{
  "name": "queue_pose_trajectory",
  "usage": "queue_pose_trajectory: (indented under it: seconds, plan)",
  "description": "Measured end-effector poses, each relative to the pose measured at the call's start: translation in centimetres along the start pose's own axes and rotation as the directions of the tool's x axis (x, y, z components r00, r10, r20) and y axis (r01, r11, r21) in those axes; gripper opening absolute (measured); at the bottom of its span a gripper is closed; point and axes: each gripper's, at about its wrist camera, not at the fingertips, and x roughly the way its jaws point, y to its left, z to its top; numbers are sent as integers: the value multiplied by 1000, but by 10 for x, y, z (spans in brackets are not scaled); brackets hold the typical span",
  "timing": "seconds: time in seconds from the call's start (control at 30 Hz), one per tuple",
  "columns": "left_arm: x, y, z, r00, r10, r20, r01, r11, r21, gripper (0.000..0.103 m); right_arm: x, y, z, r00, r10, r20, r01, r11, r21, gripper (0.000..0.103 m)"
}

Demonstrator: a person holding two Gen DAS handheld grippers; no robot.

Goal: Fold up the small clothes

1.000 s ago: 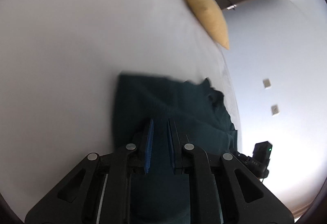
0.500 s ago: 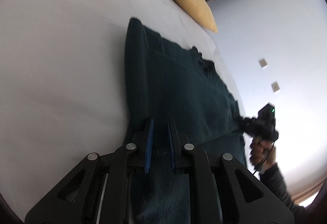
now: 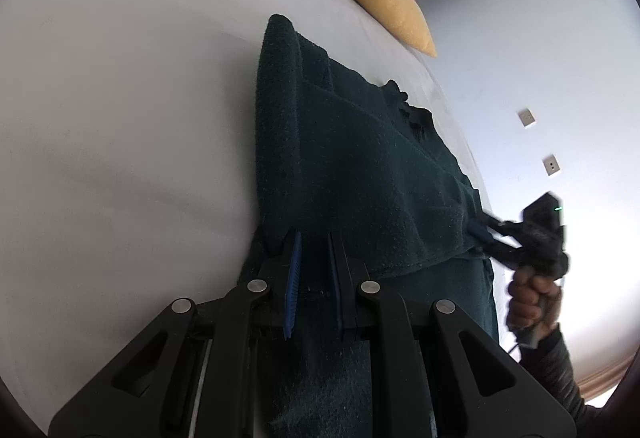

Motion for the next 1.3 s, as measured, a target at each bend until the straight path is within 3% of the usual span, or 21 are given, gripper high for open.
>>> queue_pose_trajectory:
  seconds: [0.07, 0.13, 0.2, 0.23, 0.27, 0.3, 0.37, 0.4, 0.57, 0.67, 0.8, 0.93, 1.3]
  plan:
    - [-9, -3, -2, 1000, 14, 4, -14, 1000, 2, 13, -2, -24, -2, 998, 62, 28, -64, 994, 92, 18]
    - [-23, -11, -10, 1000, 24, 12, -24, 1000, 14, 13, -17, -36, -9, 995, 74, 65, -83, 986, 144, 19]
    - [-38, -20, -23, 1000, 3, 6, -3, 1000, 30, 13, -49, -34, -20, 994, -6, 112, -6, 995, 99, 33]
    - [-47, -26, -32, 1000, -1, 4, 1, 999, 44, 15, -60, -32, -26, 991, -37, 130, 26, 996, 85, 53]
    - [-56, -32, -42, 1000, 1, 4, -1, 998, 60, 26, -80, -30, -34, 985, -59, 160, 49, 997, 64, 58]
    - [-64, -36, -51, 1000, -1, 6, 1, 998, 69, 53, -99, -28, -44, 983, -45, 176, 38, 998, 41, 58]
    - [-86, -43, -74, 999, -19, 39, 16, 998, 67, 86, -126, -28, -63, 983, -18, 184, 15, 1000, 17, 58]
    - [-97, -46, -87, 998, -37, 54, 33, 997, 64, 86, -139, -29, -75, 982, -16, 186, 15, 1000, 8, 58]
    - [-126, -49, -142, 995, -96, -21, 97, 995, 35, 86, -182, -43, -148, 993, -21, 114, 23, 1000, -17, 64]
    - [-133, -47, -174, 994, -72, -84, 76, 996, 41, 86, -199, -64, -183, 996, -42, 73, 41, 999, 14, 64]
    - [-144, -34, -202, 993, -66, -96, 66, 998, -3, 86, -218, -94, -223, 997, -61, 56, 56, 995, 88, 64]
    - [-152, -21, -216, 996, -48, -69, 44, 998, -52, 86, -235, -119, -247, 993, -82, 81, 69, 986, 150, 64]
    - [-144, -24, -230, 983, -46, -180, 44, 999, -15, 86, -236, -131, -265, 999, 6, 32, -11, 985, 172, 64]
